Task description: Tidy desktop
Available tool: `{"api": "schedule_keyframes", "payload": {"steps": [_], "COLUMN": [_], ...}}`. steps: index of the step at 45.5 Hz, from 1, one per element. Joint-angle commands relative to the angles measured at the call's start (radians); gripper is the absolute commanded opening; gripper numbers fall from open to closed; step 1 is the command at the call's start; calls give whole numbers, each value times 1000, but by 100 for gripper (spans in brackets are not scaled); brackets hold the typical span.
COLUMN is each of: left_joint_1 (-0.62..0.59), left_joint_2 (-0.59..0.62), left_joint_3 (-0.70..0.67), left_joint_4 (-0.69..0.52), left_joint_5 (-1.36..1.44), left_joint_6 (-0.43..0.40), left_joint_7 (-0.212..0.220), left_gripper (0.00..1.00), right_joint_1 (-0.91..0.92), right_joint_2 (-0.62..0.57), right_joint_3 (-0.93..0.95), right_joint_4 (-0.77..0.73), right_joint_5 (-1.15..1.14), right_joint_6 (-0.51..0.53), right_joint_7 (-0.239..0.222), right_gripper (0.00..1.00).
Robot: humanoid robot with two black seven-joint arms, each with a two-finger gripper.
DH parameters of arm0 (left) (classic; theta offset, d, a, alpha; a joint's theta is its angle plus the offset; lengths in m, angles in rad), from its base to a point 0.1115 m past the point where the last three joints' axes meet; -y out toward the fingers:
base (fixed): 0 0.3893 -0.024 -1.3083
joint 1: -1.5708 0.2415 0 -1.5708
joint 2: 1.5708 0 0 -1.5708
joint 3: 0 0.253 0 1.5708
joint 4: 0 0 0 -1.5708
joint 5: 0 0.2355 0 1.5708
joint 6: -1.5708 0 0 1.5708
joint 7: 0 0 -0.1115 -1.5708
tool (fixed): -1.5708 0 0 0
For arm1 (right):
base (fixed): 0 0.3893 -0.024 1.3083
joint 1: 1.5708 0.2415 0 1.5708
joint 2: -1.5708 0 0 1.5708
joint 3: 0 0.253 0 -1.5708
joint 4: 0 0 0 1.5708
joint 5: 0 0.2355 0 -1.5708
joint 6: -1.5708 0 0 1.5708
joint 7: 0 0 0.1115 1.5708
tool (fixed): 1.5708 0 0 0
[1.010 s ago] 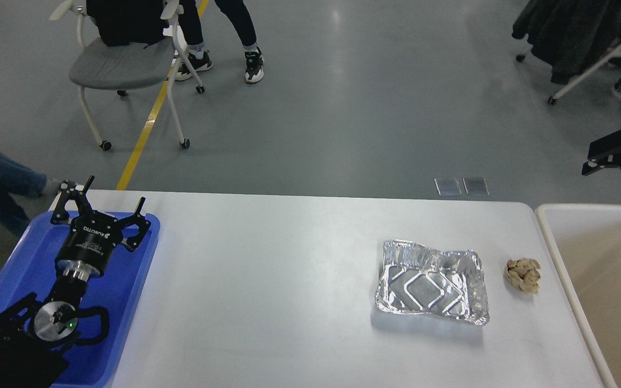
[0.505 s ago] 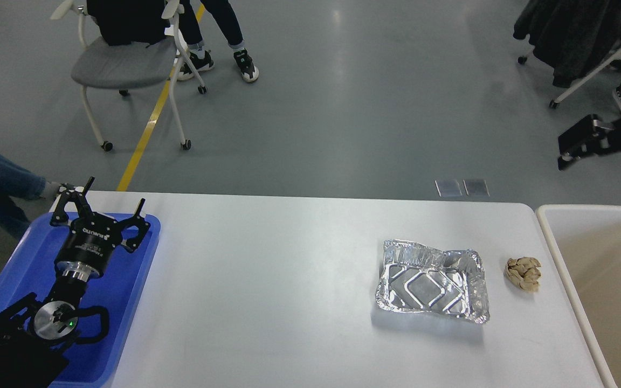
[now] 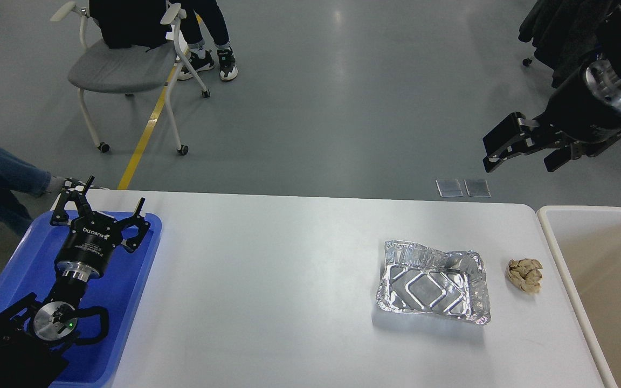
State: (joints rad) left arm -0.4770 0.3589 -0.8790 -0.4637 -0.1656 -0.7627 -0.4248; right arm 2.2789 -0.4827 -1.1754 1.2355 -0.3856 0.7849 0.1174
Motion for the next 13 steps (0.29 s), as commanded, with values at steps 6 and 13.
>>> {"api": "schedule_keyframes", "payload": {"steps": [6,13], "left_joint_1": [0,0], "left_joint_2": [0,0], "left_joint_3": [0,0], "left_joint_4": [-1,-1], "left_joint_5": [0,0], "left_joint_6": [0,-1], "left_joint_7": [0,0], "left_gripper": [99,99], "right_joint_1": [-7,-9], "right_joint_2": [7,9], "right_joint_3": [17,28], "right_joint_4": [10,-17], "right_joint_5": [10,14], "right_joint_6": [1,1], "right_joint_7": [-1,1], "right_gripper": [100,100]}}
